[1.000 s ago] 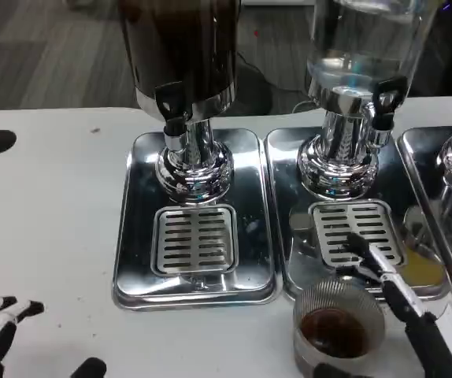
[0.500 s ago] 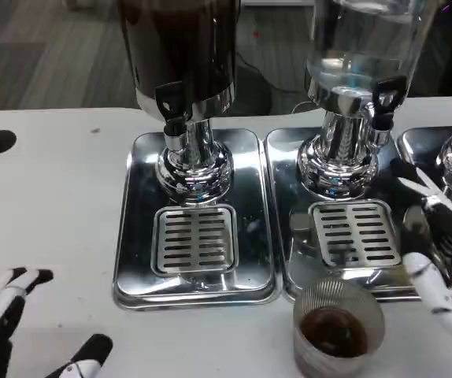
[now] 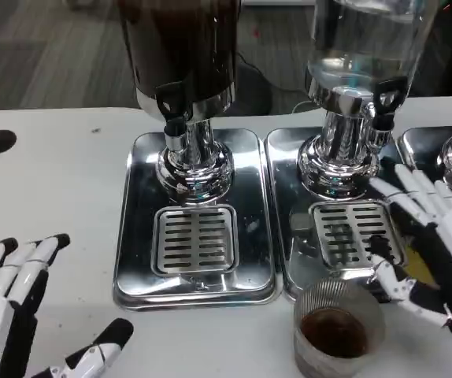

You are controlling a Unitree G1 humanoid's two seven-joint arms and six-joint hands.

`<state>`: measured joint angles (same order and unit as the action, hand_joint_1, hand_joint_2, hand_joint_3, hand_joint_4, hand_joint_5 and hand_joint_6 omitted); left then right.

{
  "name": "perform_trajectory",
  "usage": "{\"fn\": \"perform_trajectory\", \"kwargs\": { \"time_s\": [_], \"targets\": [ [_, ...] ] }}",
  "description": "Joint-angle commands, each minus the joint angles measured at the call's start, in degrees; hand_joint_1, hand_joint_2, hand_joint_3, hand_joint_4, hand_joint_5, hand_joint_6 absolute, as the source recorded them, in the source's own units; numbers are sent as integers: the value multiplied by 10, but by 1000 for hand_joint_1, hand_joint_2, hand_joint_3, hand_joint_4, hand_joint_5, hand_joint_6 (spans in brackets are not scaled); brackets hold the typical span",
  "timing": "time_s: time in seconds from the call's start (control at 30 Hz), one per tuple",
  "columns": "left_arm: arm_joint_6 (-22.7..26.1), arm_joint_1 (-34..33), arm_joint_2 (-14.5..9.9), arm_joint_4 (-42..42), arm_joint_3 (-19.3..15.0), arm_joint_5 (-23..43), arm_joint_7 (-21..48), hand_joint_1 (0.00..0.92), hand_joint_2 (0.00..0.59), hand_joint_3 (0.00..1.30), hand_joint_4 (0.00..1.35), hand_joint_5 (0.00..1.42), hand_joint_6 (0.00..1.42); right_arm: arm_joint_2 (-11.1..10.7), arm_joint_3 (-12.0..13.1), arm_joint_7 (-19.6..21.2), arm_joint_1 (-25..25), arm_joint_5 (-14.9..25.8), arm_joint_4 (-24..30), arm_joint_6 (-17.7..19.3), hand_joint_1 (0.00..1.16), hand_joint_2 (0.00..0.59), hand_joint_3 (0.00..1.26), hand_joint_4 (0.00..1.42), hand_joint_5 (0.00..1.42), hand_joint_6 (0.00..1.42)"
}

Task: Grasp the cup under the faucet to collect the drink, then remove the cup.

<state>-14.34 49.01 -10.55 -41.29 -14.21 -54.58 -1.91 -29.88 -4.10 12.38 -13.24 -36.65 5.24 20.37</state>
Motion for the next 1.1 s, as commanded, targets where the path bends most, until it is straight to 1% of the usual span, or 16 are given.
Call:
{"fn": "perform_trajectory", "kwargs": {
  "time_s": [0.03,0.17,0.4,0.63,0.8,1.0,1.1],
  "targets": [
    [-2,-6,-6,27,5,-3,-13,0,171,144,30,86,304,-3,29,-12,-6,24,3,-3,490,554,149,0,0,0],
    [-7,-3,-6,38,2,8,-26,0,169,144,25,87,304,-6,42,-23,-12,28,3,-2,487,554,152,0,0,0],
    [-12,1,-7,36,-5,21,-36,0,166,141,22,88,306,-1,54,-21,-25,40,-8,8,483,553,158,0,0,0],
    [-10,-3,0,40,4,26,-37,0,165,143,24,88,314,1,57,-21,-41,51,-20,17,481,553,168,1,0,0],
    [-7,-12,4,32,13,23,-32,0,165,143,29,88,317,1,64,-21,-46,58,-18,20,478,553,182,11,0,0],
    [-5,-18,3,23,22,15,-28,0,165,146,31,88,318,7,67,-21,-48,69,-19,21,476,553,188,18,0,0],
    [-6,-17,0,23,24,11,-27,0,164,150,31,88,319,7,66,-16,-53,63,-18,23,478,557,189,20,0,0]
  ]
}}
